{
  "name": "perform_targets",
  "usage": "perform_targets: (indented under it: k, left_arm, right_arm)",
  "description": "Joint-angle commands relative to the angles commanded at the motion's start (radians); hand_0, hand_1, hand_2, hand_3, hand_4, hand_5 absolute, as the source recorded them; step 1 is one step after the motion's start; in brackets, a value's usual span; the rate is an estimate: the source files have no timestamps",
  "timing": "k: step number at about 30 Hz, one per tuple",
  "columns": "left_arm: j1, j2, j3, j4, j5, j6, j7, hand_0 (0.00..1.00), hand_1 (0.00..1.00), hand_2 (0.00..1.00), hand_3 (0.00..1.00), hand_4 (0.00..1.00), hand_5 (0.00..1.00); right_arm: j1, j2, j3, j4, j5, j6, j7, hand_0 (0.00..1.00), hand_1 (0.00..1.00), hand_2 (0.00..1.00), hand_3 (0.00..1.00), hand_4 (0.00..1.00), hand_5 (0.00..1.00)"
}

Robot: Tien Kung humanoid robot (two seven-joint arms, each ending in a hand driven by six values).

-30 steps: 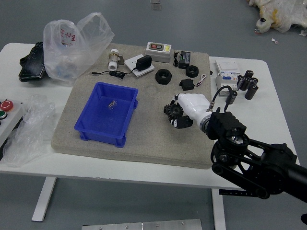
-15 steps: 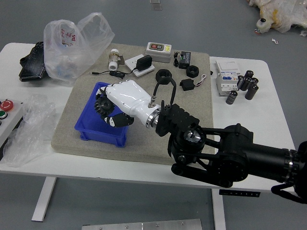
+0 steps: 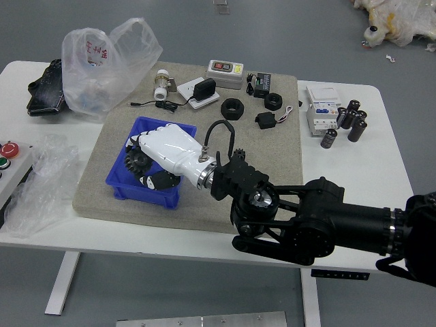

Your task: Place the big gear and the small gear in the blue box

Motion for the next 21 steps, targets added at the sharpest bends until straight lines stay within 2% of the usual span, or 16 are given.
perform_targets:
  k: [1, 2, 7, 8, 13, 14, 19, 20, 21]
  left_arm:
    - [0.0, 0.0, 0.0, 0.0, 0.001, 0.0, 0.0, 0.599, 0.419, 0.483, 0.643, 0.669, 0.204]
    - [0.001, 0.0, -0.001, 0.0, 0.001, 0.0, 0.001, 0.599, 0.419, 0.483, 0.642, 0.669, 0.204]
    - [0.001, -0.001, 0.0, 0.0, 0.0, 0.0, 0.0, 0.599, 0.419, 0.483, 0.642, 0.669, 0.204]
    - [0.001, 0.0, 0.001, 0.0, -0.001, 0.0, 0.0, 0.598, 0.419, 0.483, 0.642, 0.668, 0.204]
    - [0.001, 0.0, 0.0, 0.0, -0.001, 0.001, 0.0, 0.598, 0.419, 0.483, 0.642, 0.668, 0.204]
    - [0.002, 0.0, -0.001, 0.0, -0.001, 0.0, 0.001, 0.598, 0.419, 0.483, 0.642, 0.668, 0.203]
    - [0.002, 0.0, 0.001, 0.0, -0.003, 0.001, 0.0, 0.598, 0.419, 0.483, 0.642, 0.668, 0.203]
    - [0.002, 0.001, 0.001, 0.0, -0.003, 0.001, 0.0, 0.598, 0.419, 0.482, 0.642, 0.667, 0.202]
    - [0.001, 0.001, 0.001, 0.0, -0.003, 0.001, -0.001, 0.598, 0.419, 0.482, 0.642, 0.667, 0.202]
  right_arm:
    - [0.0, 0.0, 0.001, -0.004, 0.0, 0.0, -0.004, 0.371, 0.589, 0.777, 0.711, 0.453, 0.175]
    - [0.0, 0.0, 0.002, -0.008, -0.001, 0.0, -0.006, 0.374, 0.606, 0.796, 0.764, 0.533, 0.176]
    - [-0.001, 0.001, 0.001, -0.035, -0.004, -0.01, -0.011, 0.374, 0.606, 0.796, 0.764, 0.533, 0.176]
    - [-0.002, 0.001, 0.001, -0.039, -0.011, -0.007, -0.012, 0.38, 0.606, 0.806, 0.863, 0.675, 0.195]
    - [-0.002, 0.0, -0.002, -0.053, -0.071, 0.031, -0.016, 0.38, 0.606, 0.806, 0.863, 0.675, 0.195]
    - [-0.002, -0.001, -0.001, -0.053, -0.077, 0.038, -0.015, 0.405, 0.651, 0.93, 0.998, 0.923, 0.346]
    - [-0.006, -0.007, 0.023, -0.053, -0.099, 0.067, -0.016, 0.405, 0.651, 0.93, 0.998, 0.923, 0.346]
    - [-0.007, -0.009, 0.03, -0.052, -0.104, 0.069, -0.017, 0.403, 0.659, 0.998, 0.998, 0.993, 0.409]
    - [-0.009, -0.015, 0.045, -0.052, -0.114, 0.07, -0.019, 0.403, 0.659, 0.998, 0.998, 0.993, 0.409]
